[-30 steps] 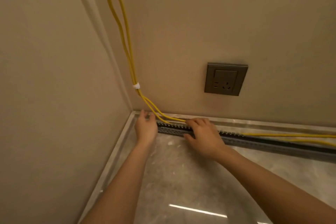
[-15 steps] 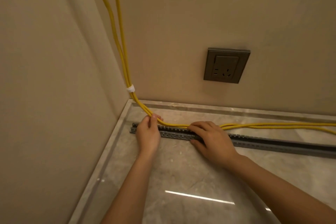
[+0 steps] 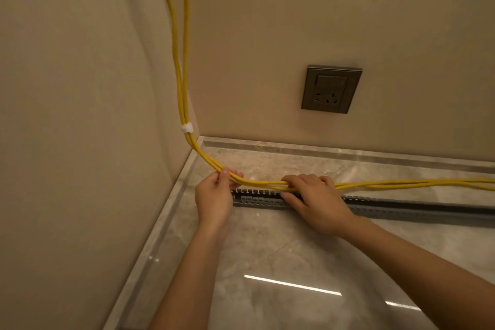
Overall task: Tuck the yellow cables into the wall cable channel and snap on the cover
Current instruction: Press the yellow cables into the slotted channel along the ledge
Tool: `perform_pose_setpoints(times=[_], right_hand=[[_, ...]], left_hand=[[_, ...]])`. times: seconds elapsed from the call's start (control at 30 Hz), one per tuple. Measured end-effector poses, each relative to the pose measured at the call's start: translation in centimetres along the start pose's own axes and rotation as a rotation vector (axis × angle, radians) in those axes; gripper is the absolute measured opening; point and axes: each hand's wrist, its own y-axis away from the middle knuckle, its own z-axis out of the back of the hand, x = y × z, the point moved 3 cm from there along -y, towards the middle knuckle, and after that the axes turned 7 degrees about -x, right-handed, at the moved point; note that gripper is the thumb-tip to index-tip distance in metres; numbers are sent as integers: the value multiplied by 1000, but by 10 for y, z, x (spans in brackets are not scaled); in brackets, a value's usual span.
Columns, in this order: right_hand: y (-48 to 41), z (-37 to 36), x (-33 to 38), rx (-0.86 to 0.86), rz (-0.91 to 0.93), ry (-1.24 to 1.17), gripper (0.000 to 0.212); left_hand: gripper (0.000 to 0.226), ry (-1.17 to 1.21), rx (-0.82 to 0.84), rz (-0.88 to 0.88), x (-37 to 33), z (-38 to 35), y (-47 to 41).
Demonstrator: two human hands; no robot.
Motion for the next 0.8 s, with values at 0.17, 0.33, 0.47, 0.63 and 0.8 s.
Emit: perform_pose_setpoints(times=[0.17, 0.33, 0.47, 0.63, 0.8], right_hand=[[-1, 10, -9, -90, -29, 25, 30], [2, 23, -3, -170, 160, 161, 25], [1, 35, 5, -199, 261, 198, 32], [12, 21, 1, 34, 261, 247, 59], [8, 16, 2, 87, 236, 290, 60]], left_hand=[[26, 190, -36, 125, -17, 15, -15], [25, 235, -134, 183, -8, 33, -31], [30, 38, -217, 36, 7, 40, -37], [26, -263, -238, -115, 15, 42, -37], [22, -330, -175, -156, 12, 40, -37]])
